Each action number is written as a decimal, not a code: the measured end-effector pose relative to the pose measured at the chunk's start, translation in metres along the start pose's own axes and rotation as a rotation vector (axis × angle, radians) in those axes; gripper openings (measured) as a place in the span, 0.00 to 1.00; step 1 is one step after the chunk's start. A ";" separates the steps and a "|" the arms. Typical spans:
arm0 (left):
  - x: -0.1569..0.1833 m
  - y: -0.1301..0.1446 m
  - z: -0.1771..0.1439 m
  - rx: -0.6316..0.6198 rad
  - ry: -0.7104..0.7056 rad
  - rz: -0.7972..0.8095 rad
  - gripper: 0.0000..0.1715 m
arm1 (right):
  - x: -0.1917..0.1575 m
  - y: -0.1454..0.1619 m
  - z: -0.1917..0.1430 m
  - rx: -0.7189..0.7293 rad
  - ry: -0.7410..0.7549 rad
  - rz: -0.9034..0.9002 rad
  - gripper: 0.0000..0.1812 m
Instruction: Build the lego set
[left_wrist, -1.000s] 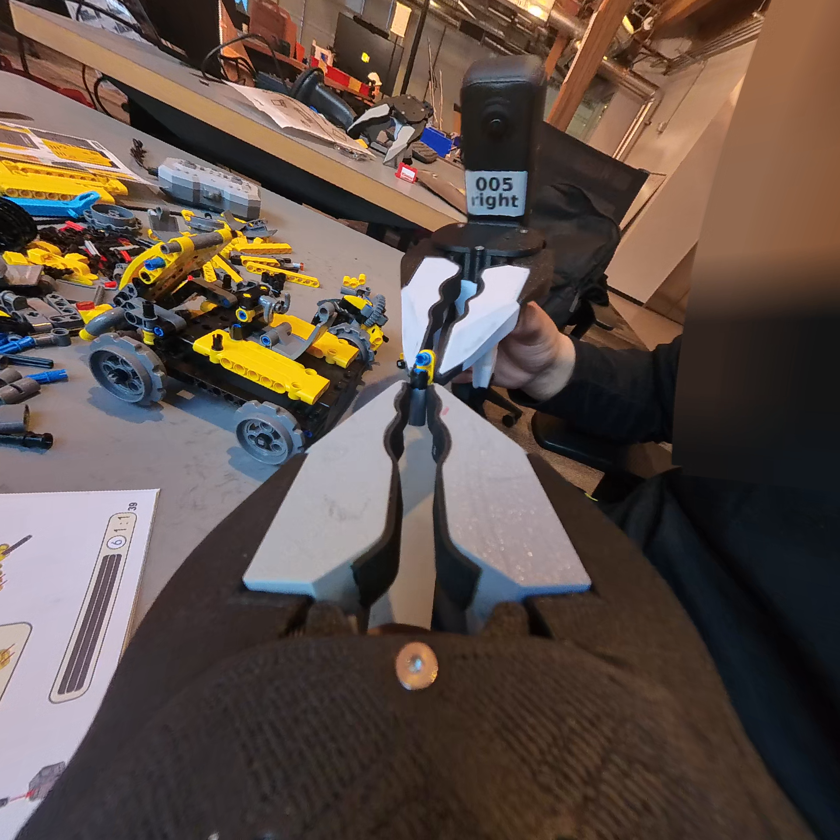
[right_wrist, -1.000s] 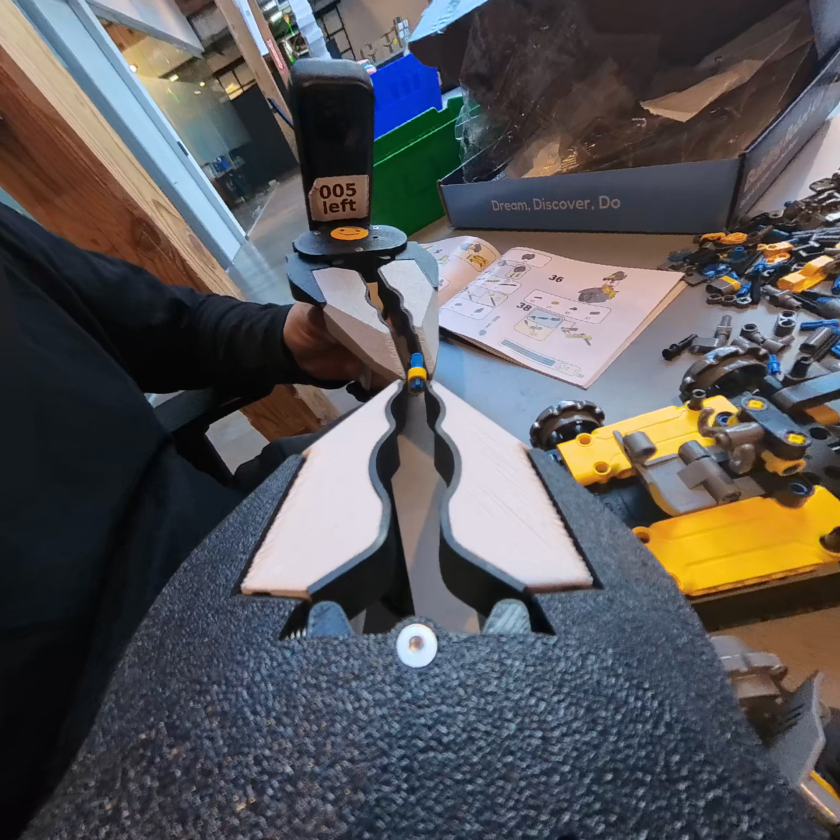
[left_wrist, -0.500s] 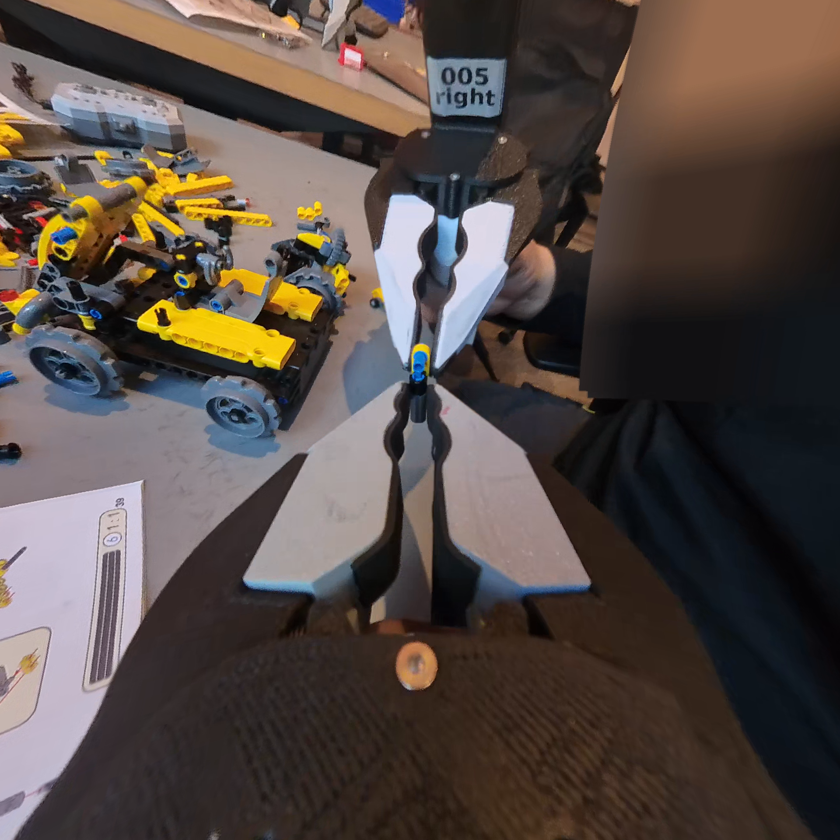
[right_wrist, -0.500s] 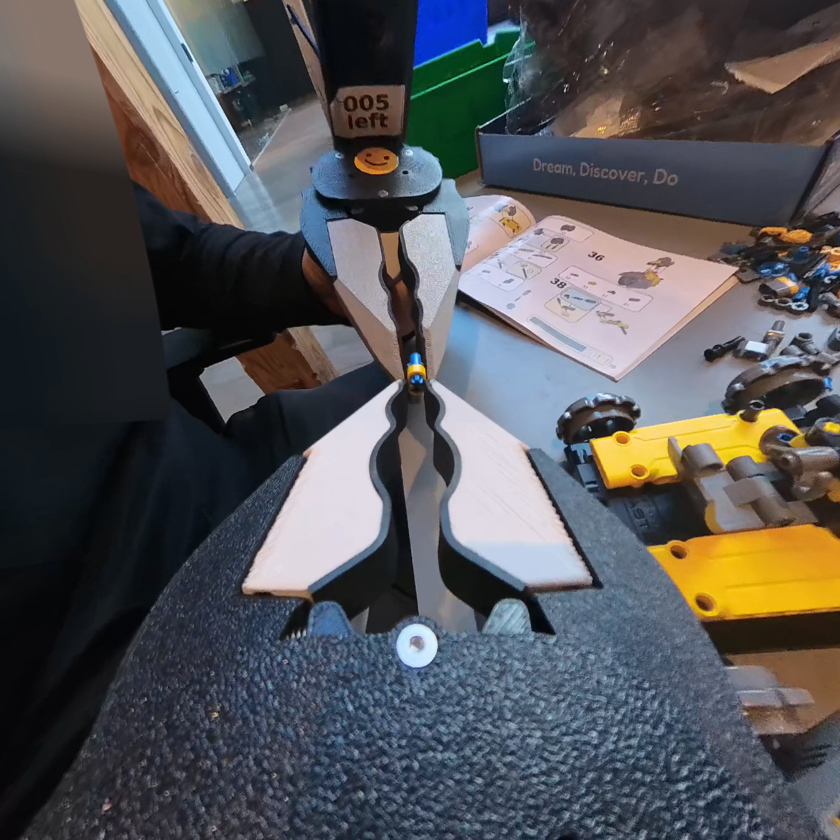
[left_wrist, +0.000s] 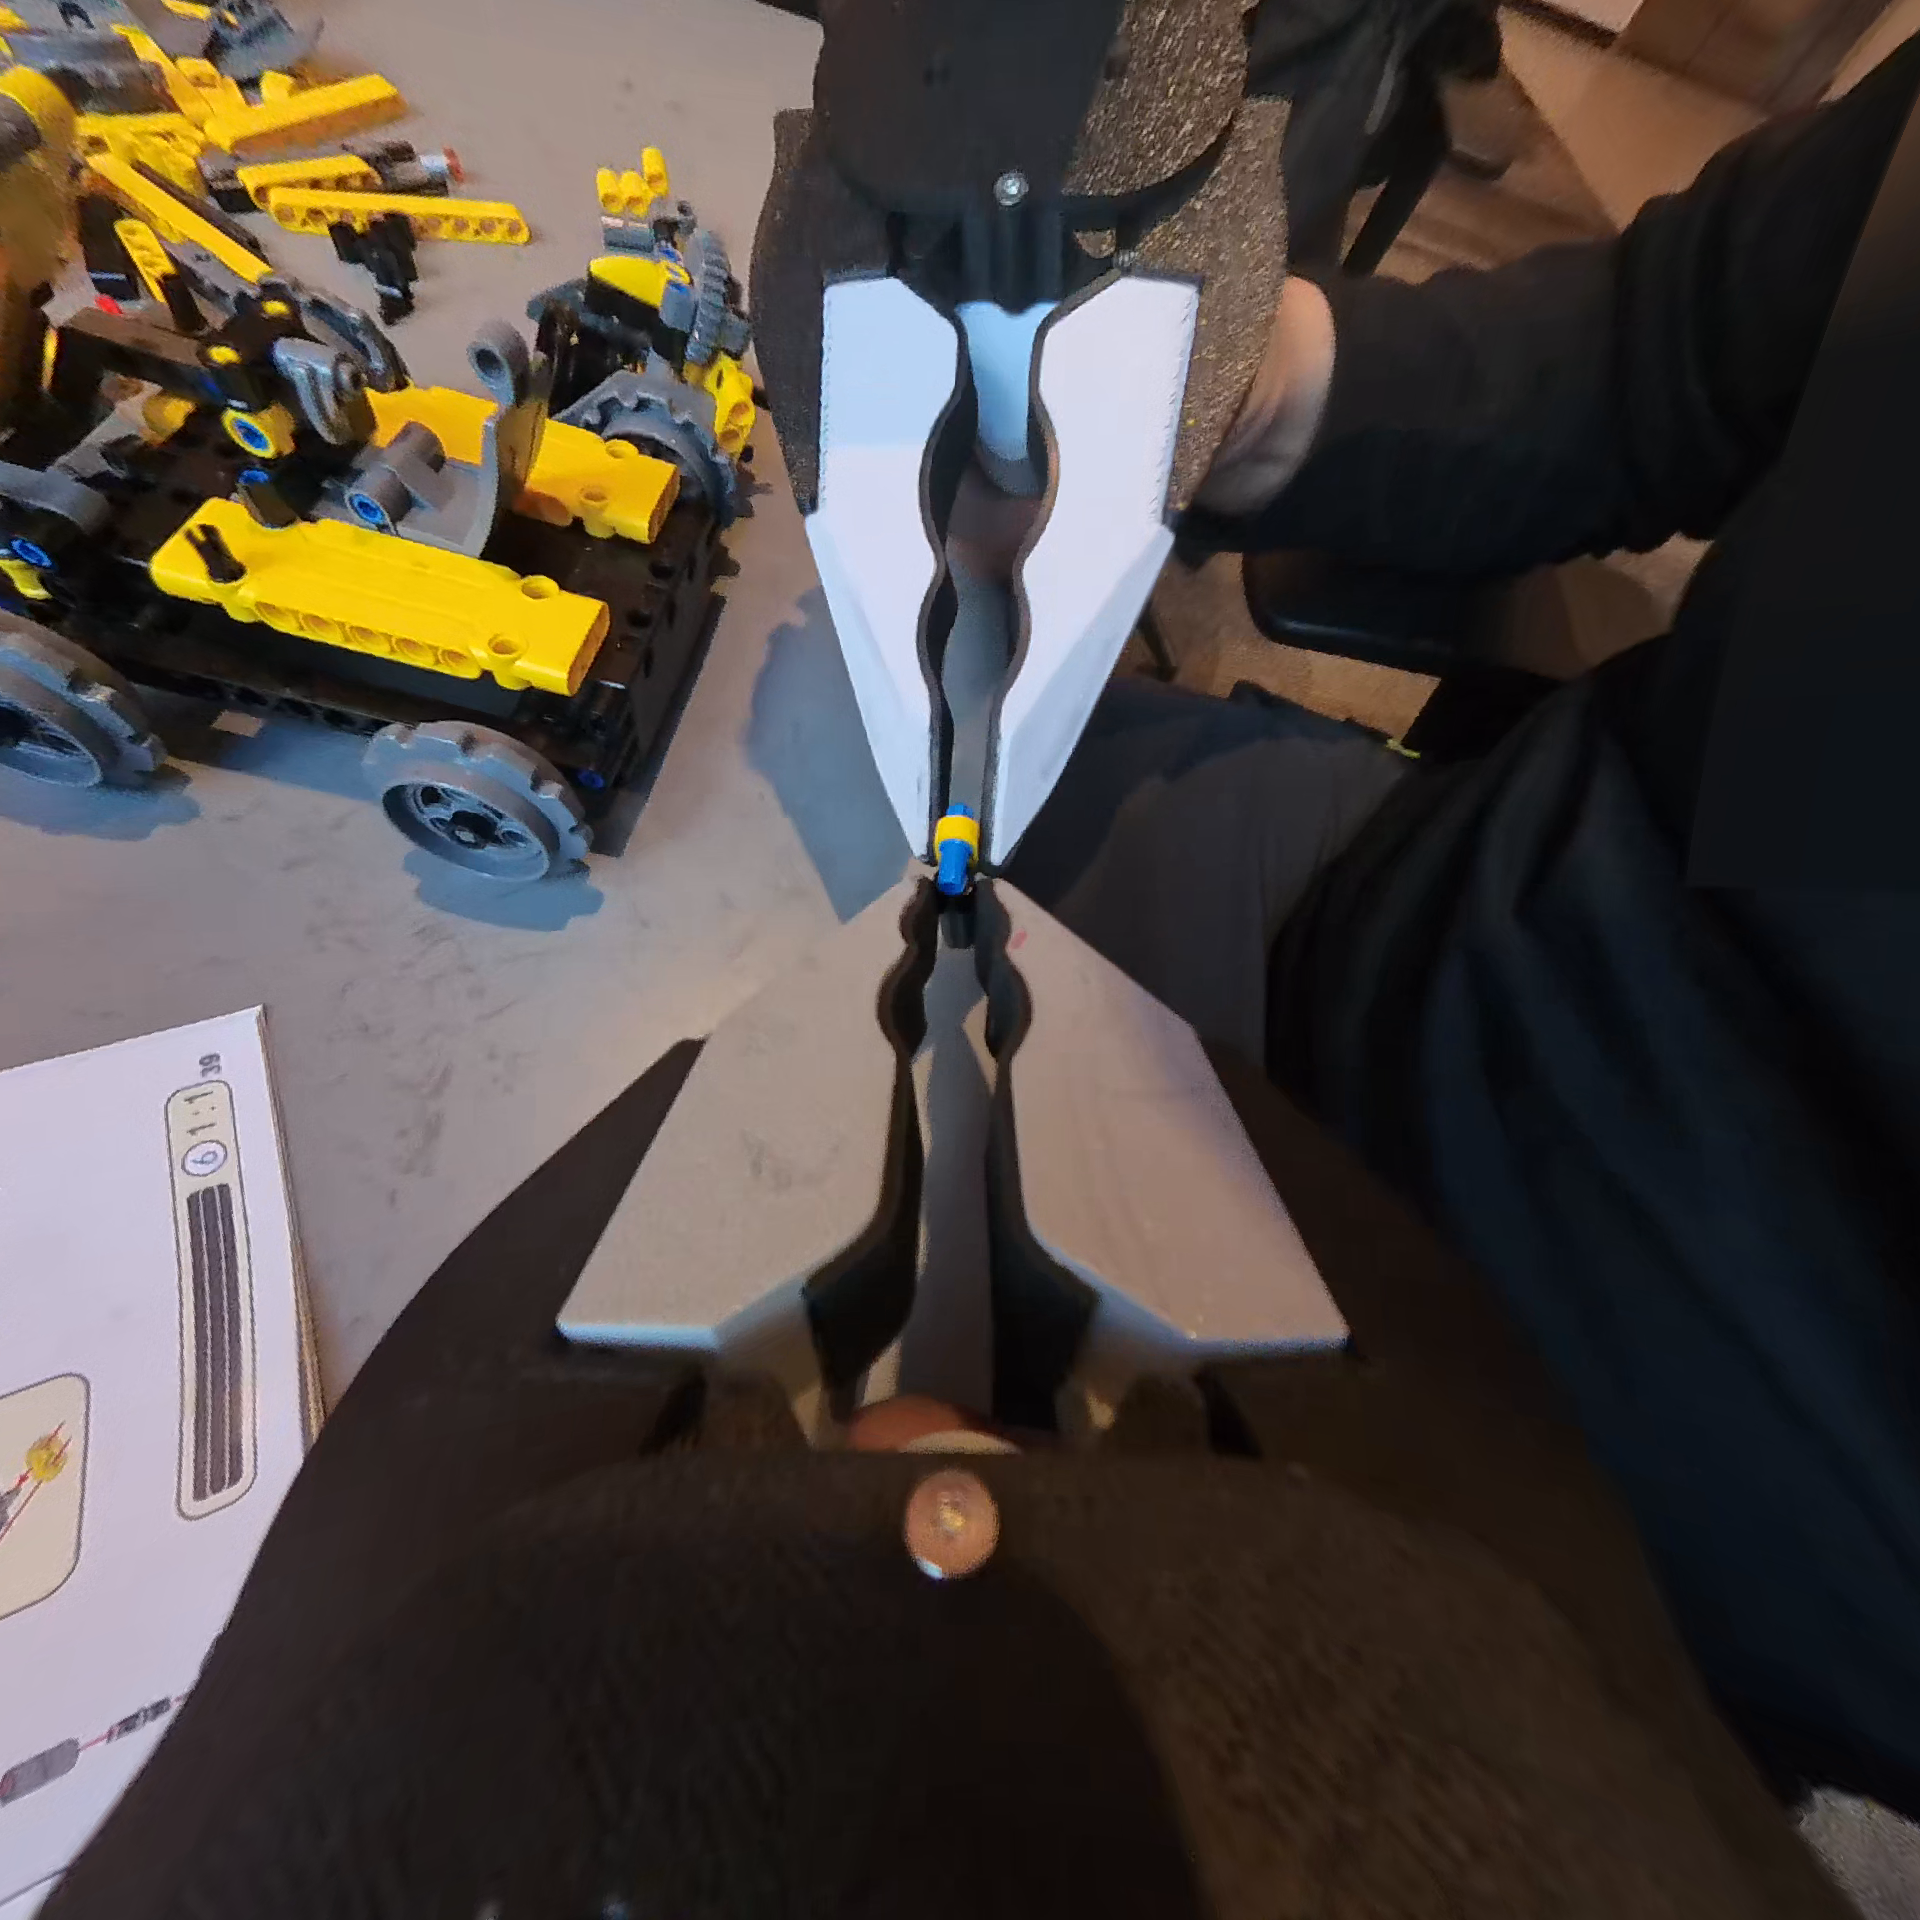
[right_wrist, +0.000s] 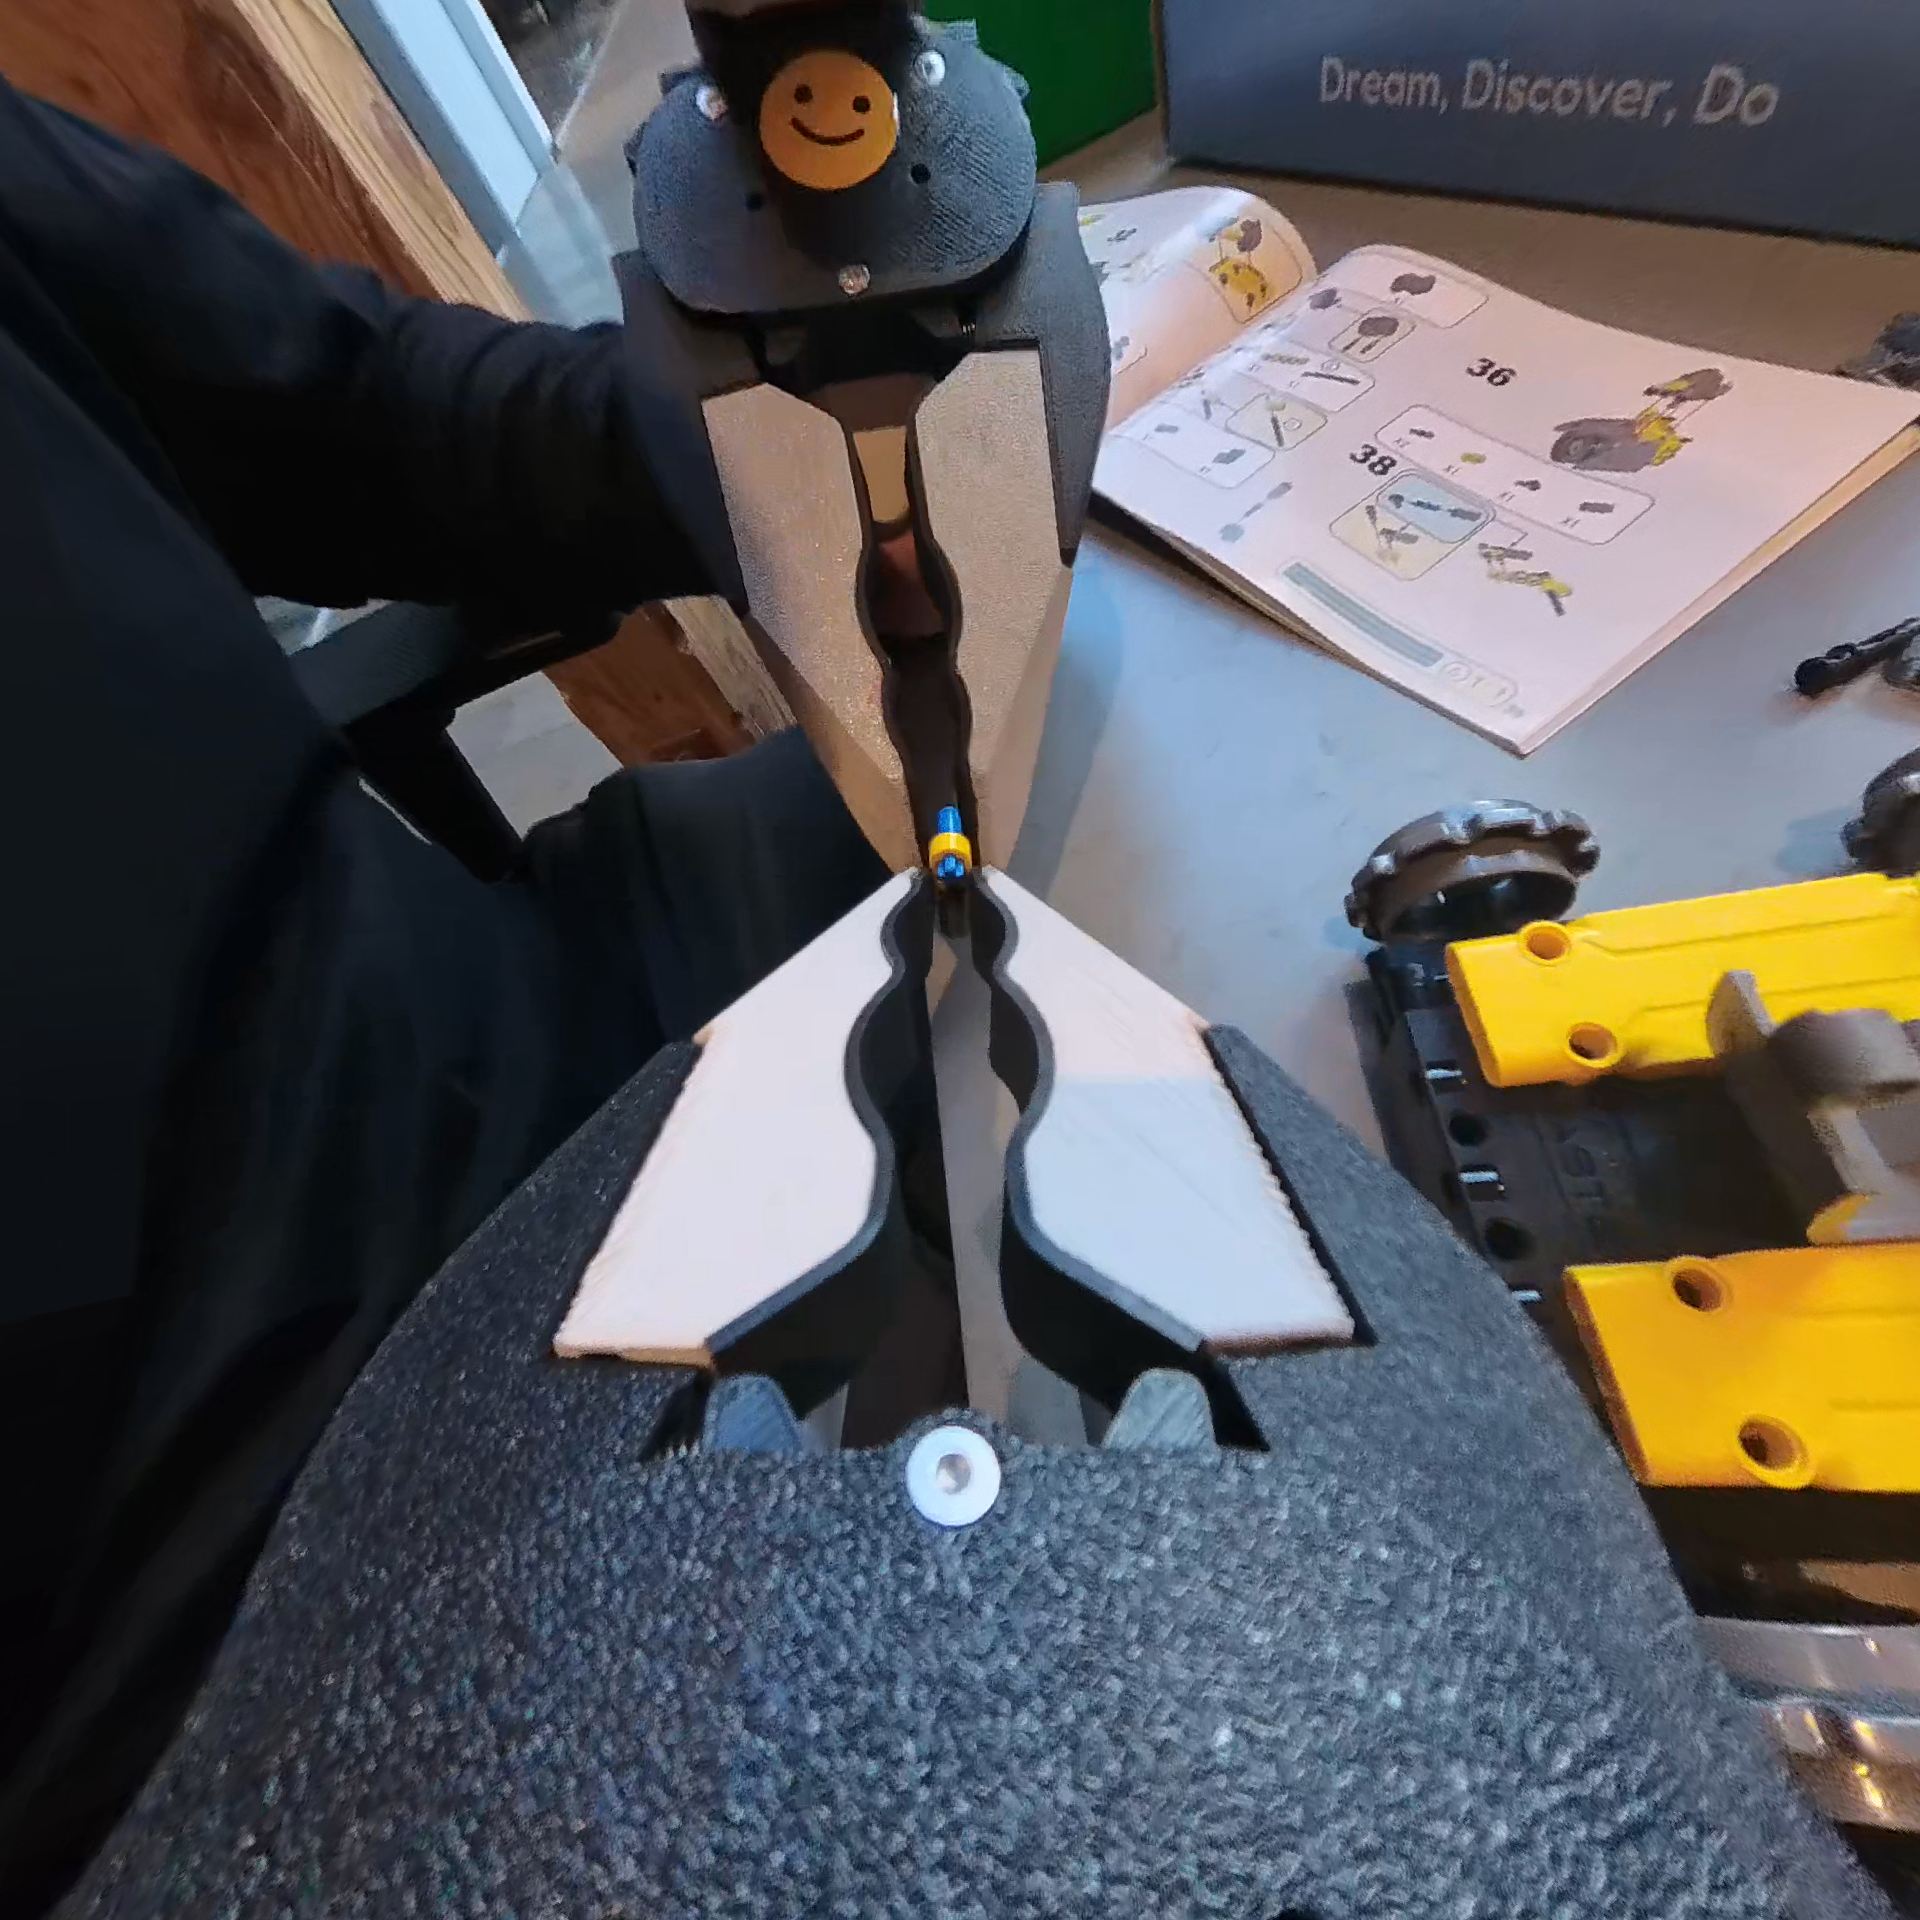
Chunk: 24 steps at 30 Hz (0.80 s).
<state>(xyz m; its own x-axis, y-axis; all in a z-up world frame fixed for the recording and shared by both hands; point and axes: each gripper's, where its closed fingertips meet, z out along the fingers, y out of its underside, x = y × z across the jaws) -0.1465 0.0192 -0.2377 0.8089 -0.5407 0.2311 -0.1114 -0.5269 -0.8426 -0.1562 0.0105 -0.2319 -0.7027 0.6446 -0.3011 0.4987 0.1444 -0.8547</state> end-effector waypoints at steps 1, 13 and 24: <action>0.000 -0.002 -0.001 0.020 0.014 -0.014 0.03 | 0.000 -0.002 -0.001 0.016 -0.008 0.011 0.03; -0.007 -0.022 -0.010 0.185 0.160 -0.282 0.03 | 0.009 -0.017 -0.021 0.090 0.074 0.011 0.09; -0.018 0.004 -0.027 -0.039 -0.116 0.041 0.03 | 0.007 -0.011 -0.025 0.016 0.202 -0.122 0.13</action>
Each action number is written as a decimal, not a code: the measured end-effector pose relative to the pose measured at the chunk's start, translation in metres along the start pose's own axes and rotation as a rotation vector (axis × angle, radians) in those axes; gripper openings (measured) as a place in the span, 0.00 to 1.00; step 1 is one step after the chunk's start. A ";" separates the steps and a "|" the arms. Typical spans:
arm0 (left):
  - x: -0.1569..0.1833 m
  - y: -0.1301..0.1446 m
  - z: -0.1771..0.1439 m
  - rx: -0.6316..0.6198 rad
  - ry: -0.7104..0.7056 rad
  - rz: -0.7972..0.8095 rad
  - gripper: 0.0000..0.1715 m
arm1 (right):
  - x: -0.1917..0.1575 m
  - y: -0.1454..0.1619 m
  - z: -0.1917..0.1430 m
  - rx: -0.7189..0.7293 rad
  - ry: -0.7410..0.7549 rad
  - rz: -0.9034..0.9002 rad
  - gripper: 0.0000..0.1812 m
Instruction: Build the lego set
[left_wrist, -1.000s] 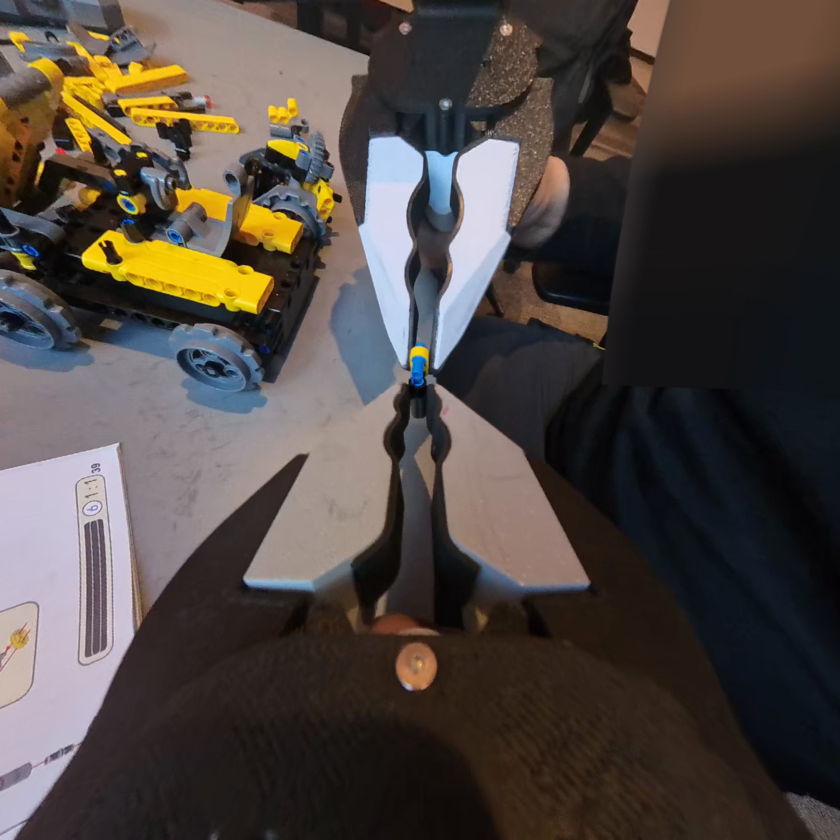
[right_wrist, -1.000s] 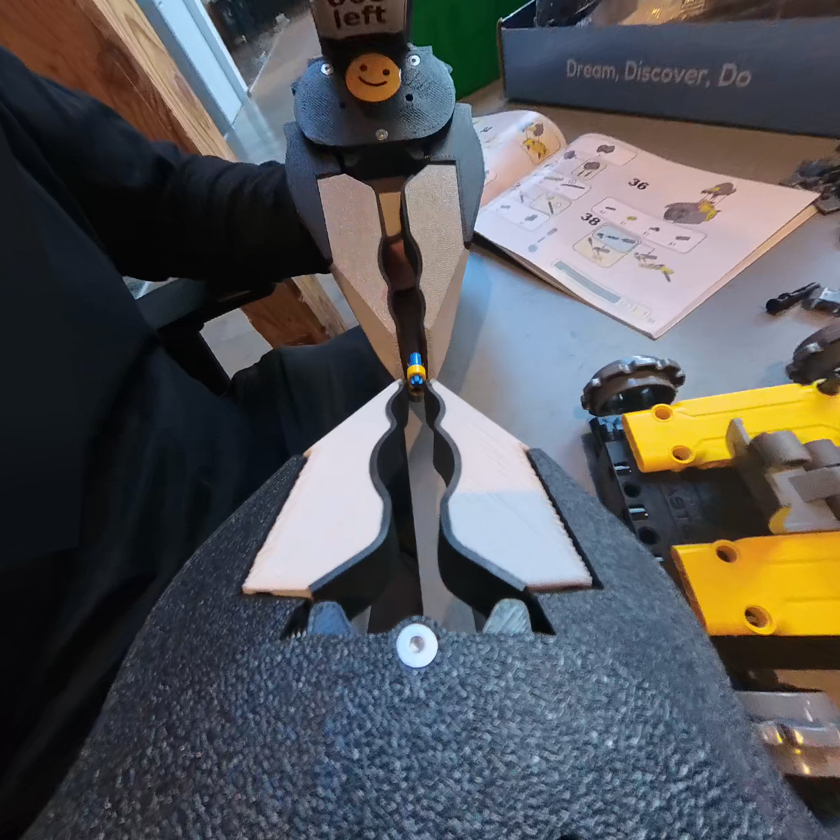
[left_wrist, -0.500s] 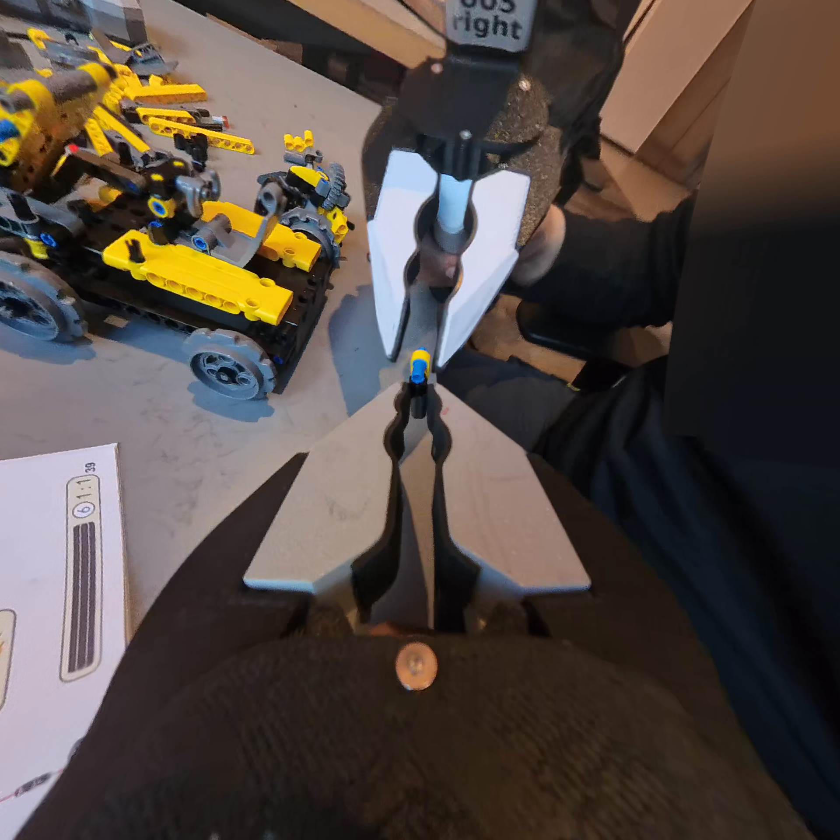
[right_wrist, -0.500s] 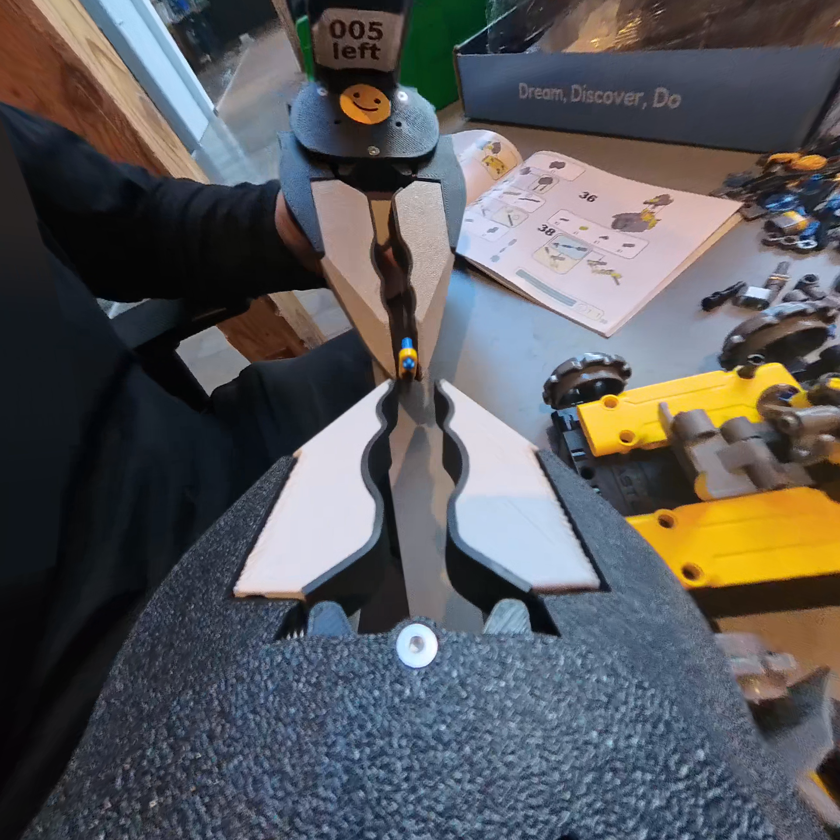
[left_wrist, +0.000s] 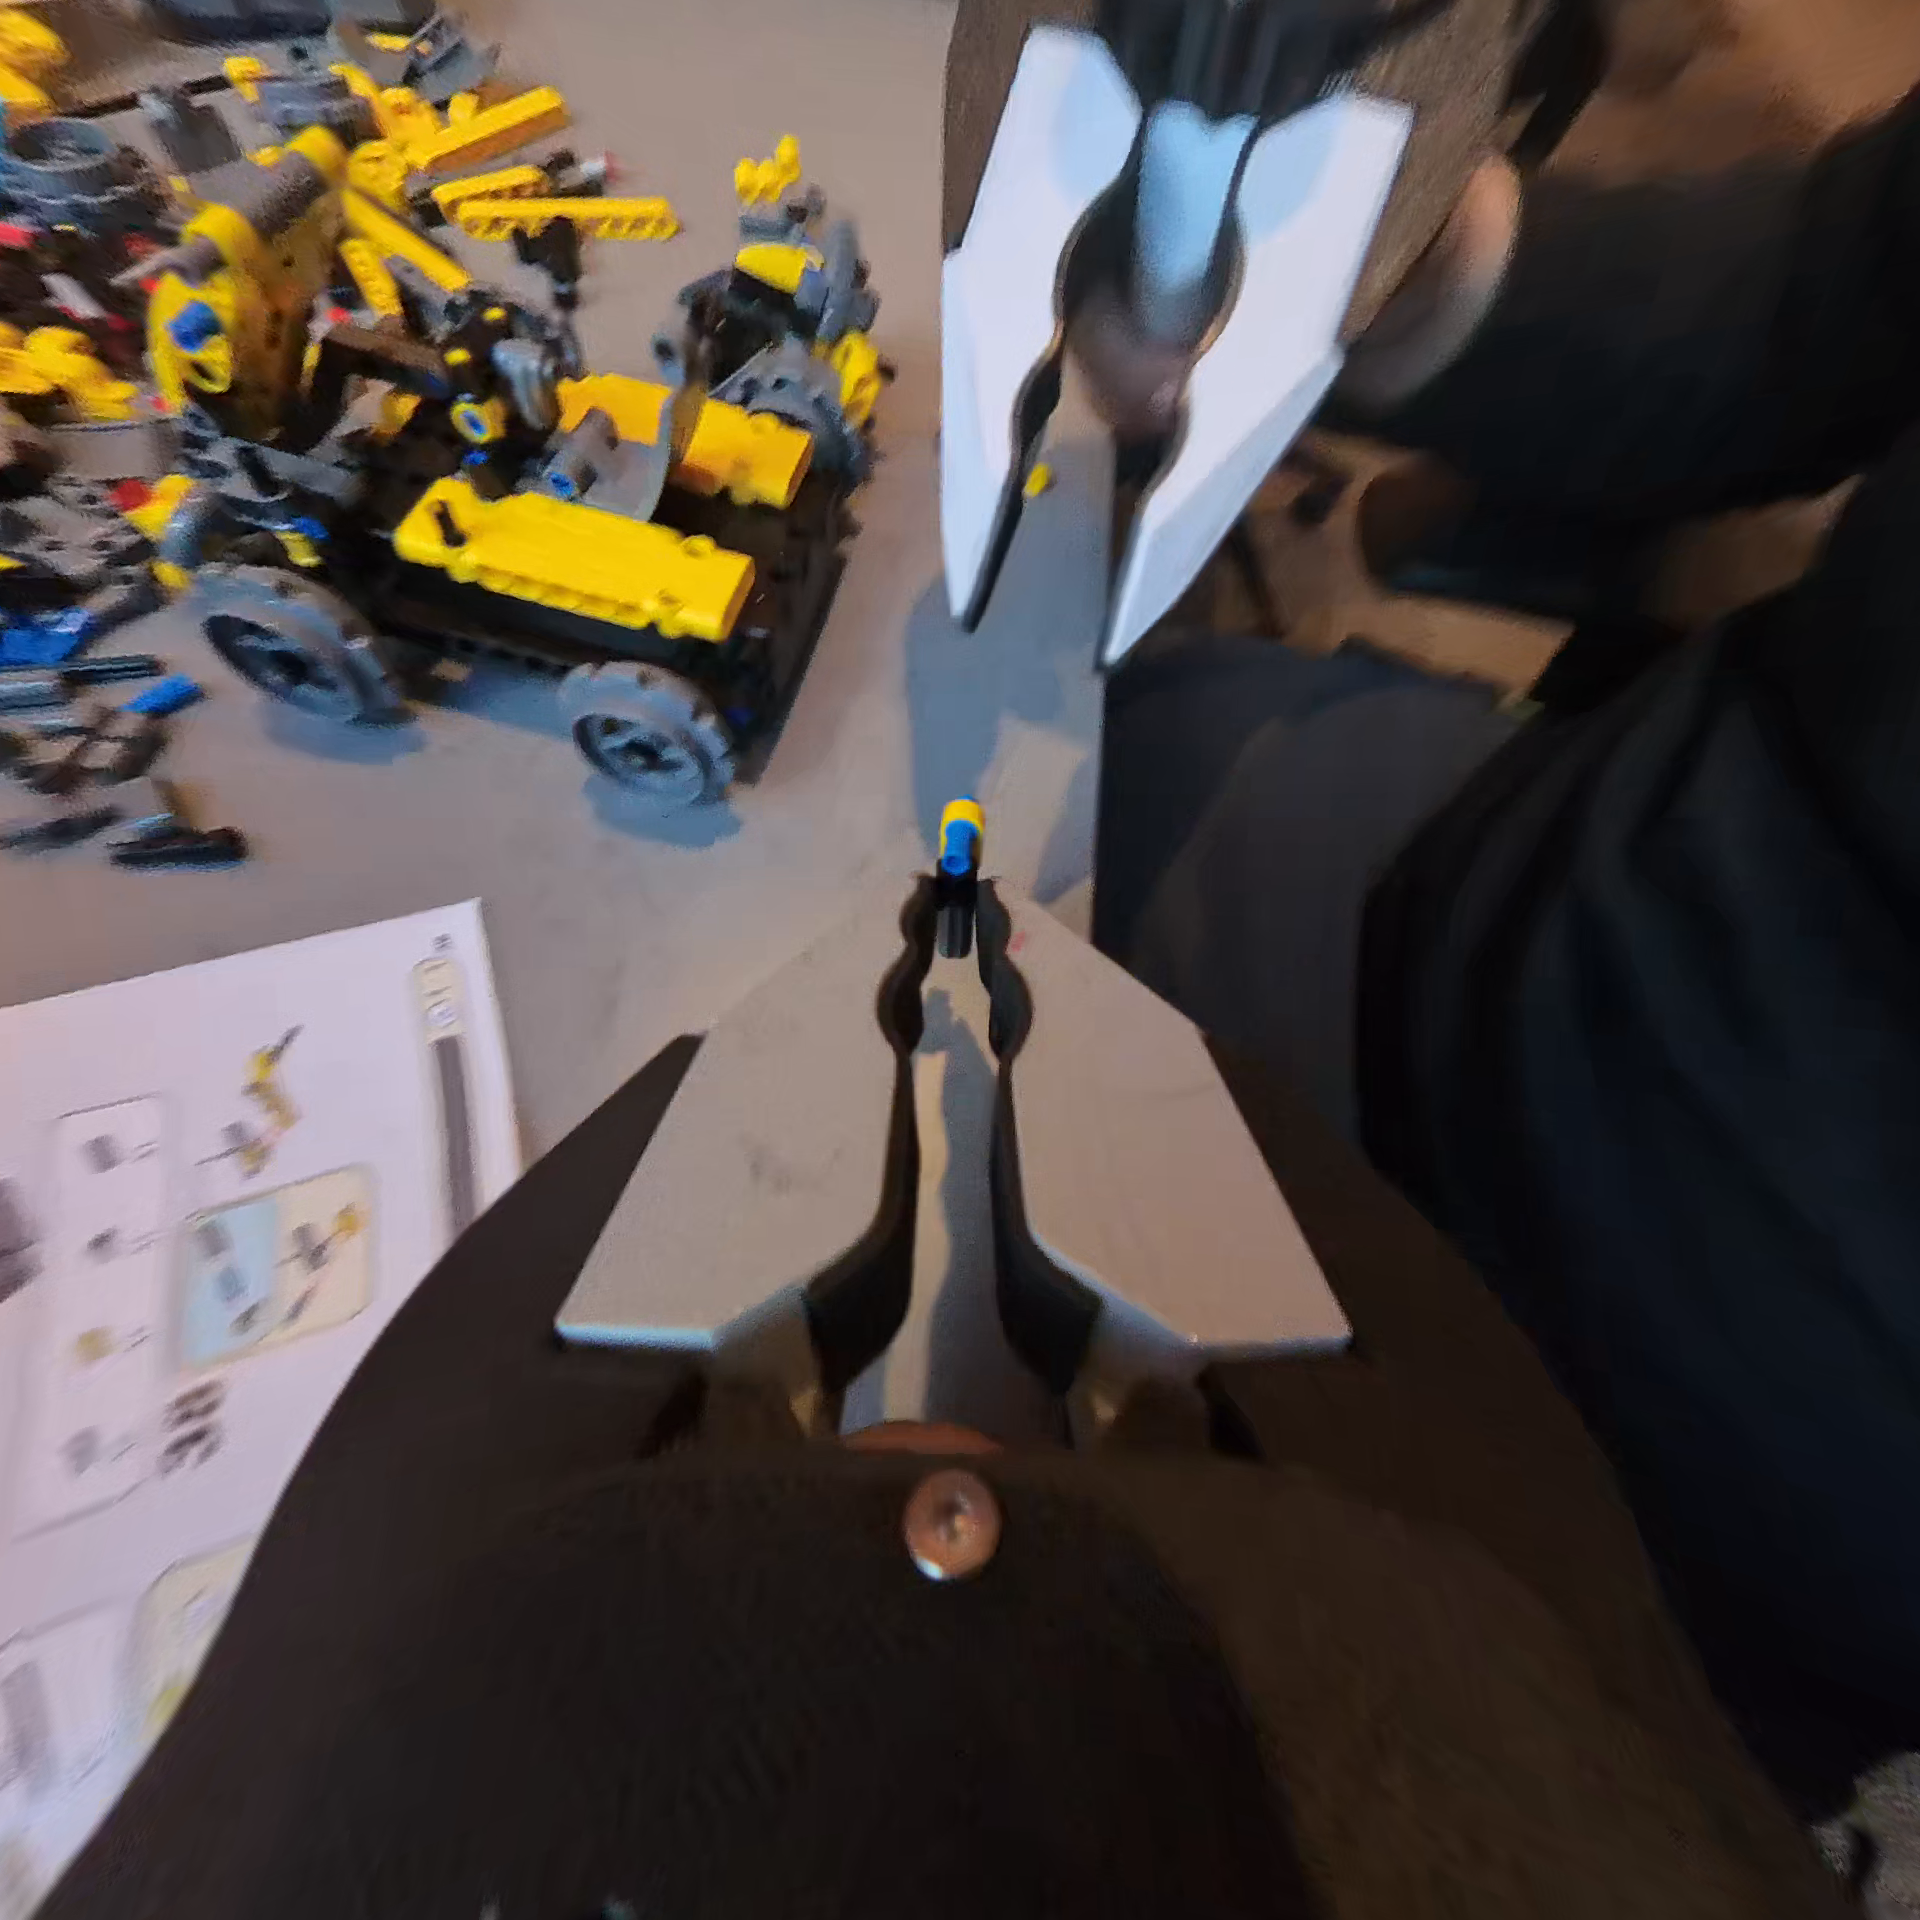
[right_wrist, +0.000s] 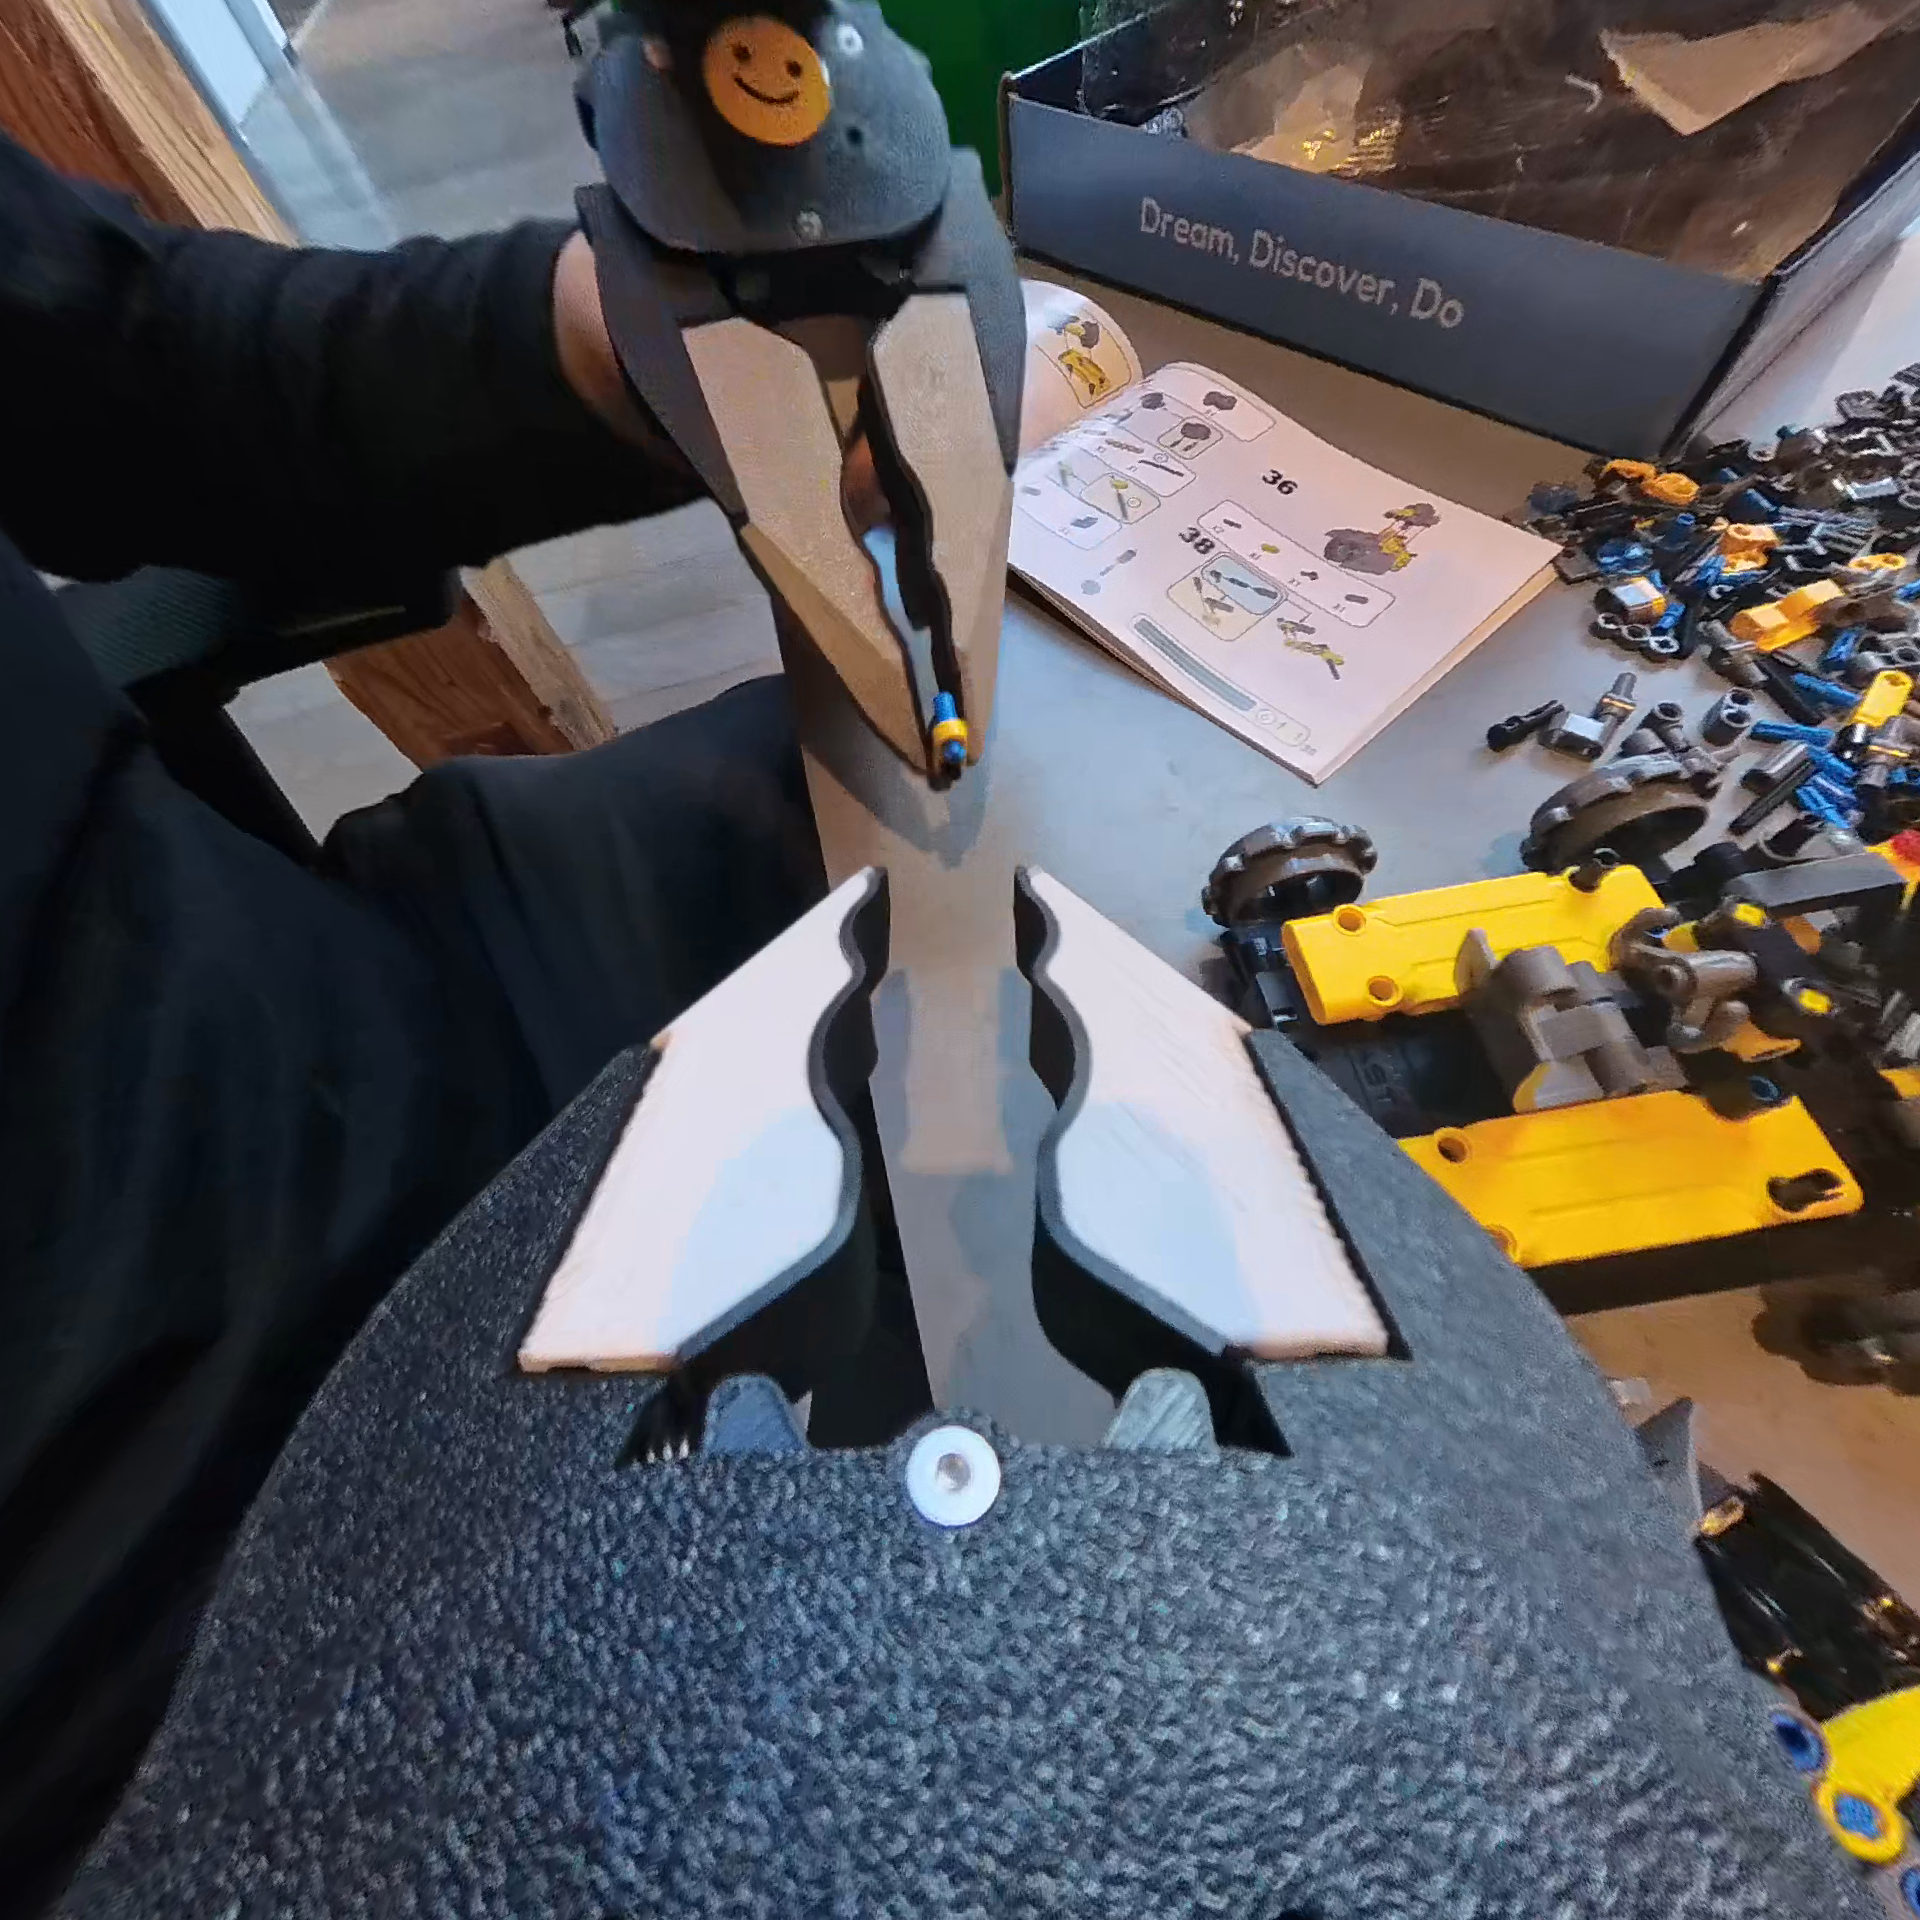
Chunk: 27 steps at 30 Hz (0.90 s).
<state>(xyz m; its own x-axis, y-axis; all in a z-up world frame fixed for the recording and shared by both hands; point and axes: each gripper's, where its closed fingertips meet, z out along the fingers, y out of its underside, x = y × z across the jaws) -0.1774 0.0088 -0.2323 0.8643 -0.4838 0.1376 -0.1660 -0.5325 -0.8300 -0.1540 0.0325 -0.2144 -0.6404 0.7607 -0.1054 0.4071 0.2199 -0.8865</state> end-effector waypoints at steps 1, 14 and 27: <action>-0.006 0.004 -0.003 -0.027 -0.052 0.030 0.03 | -0.001 0.001 0.000 -0.005 0.004 -0.008 0.13; -0.004 -0.005 -0.009 0.126 -0.338 0.609 0.03 | -0.012 0.013 0.019 -0.026 -0.025 0.010 0.15; 0.023 -0.021 0.002 0.214 -0.469 0.993 0.03 | -0.018 -0.006 0.014 0.072 -0.107 0.114 0.21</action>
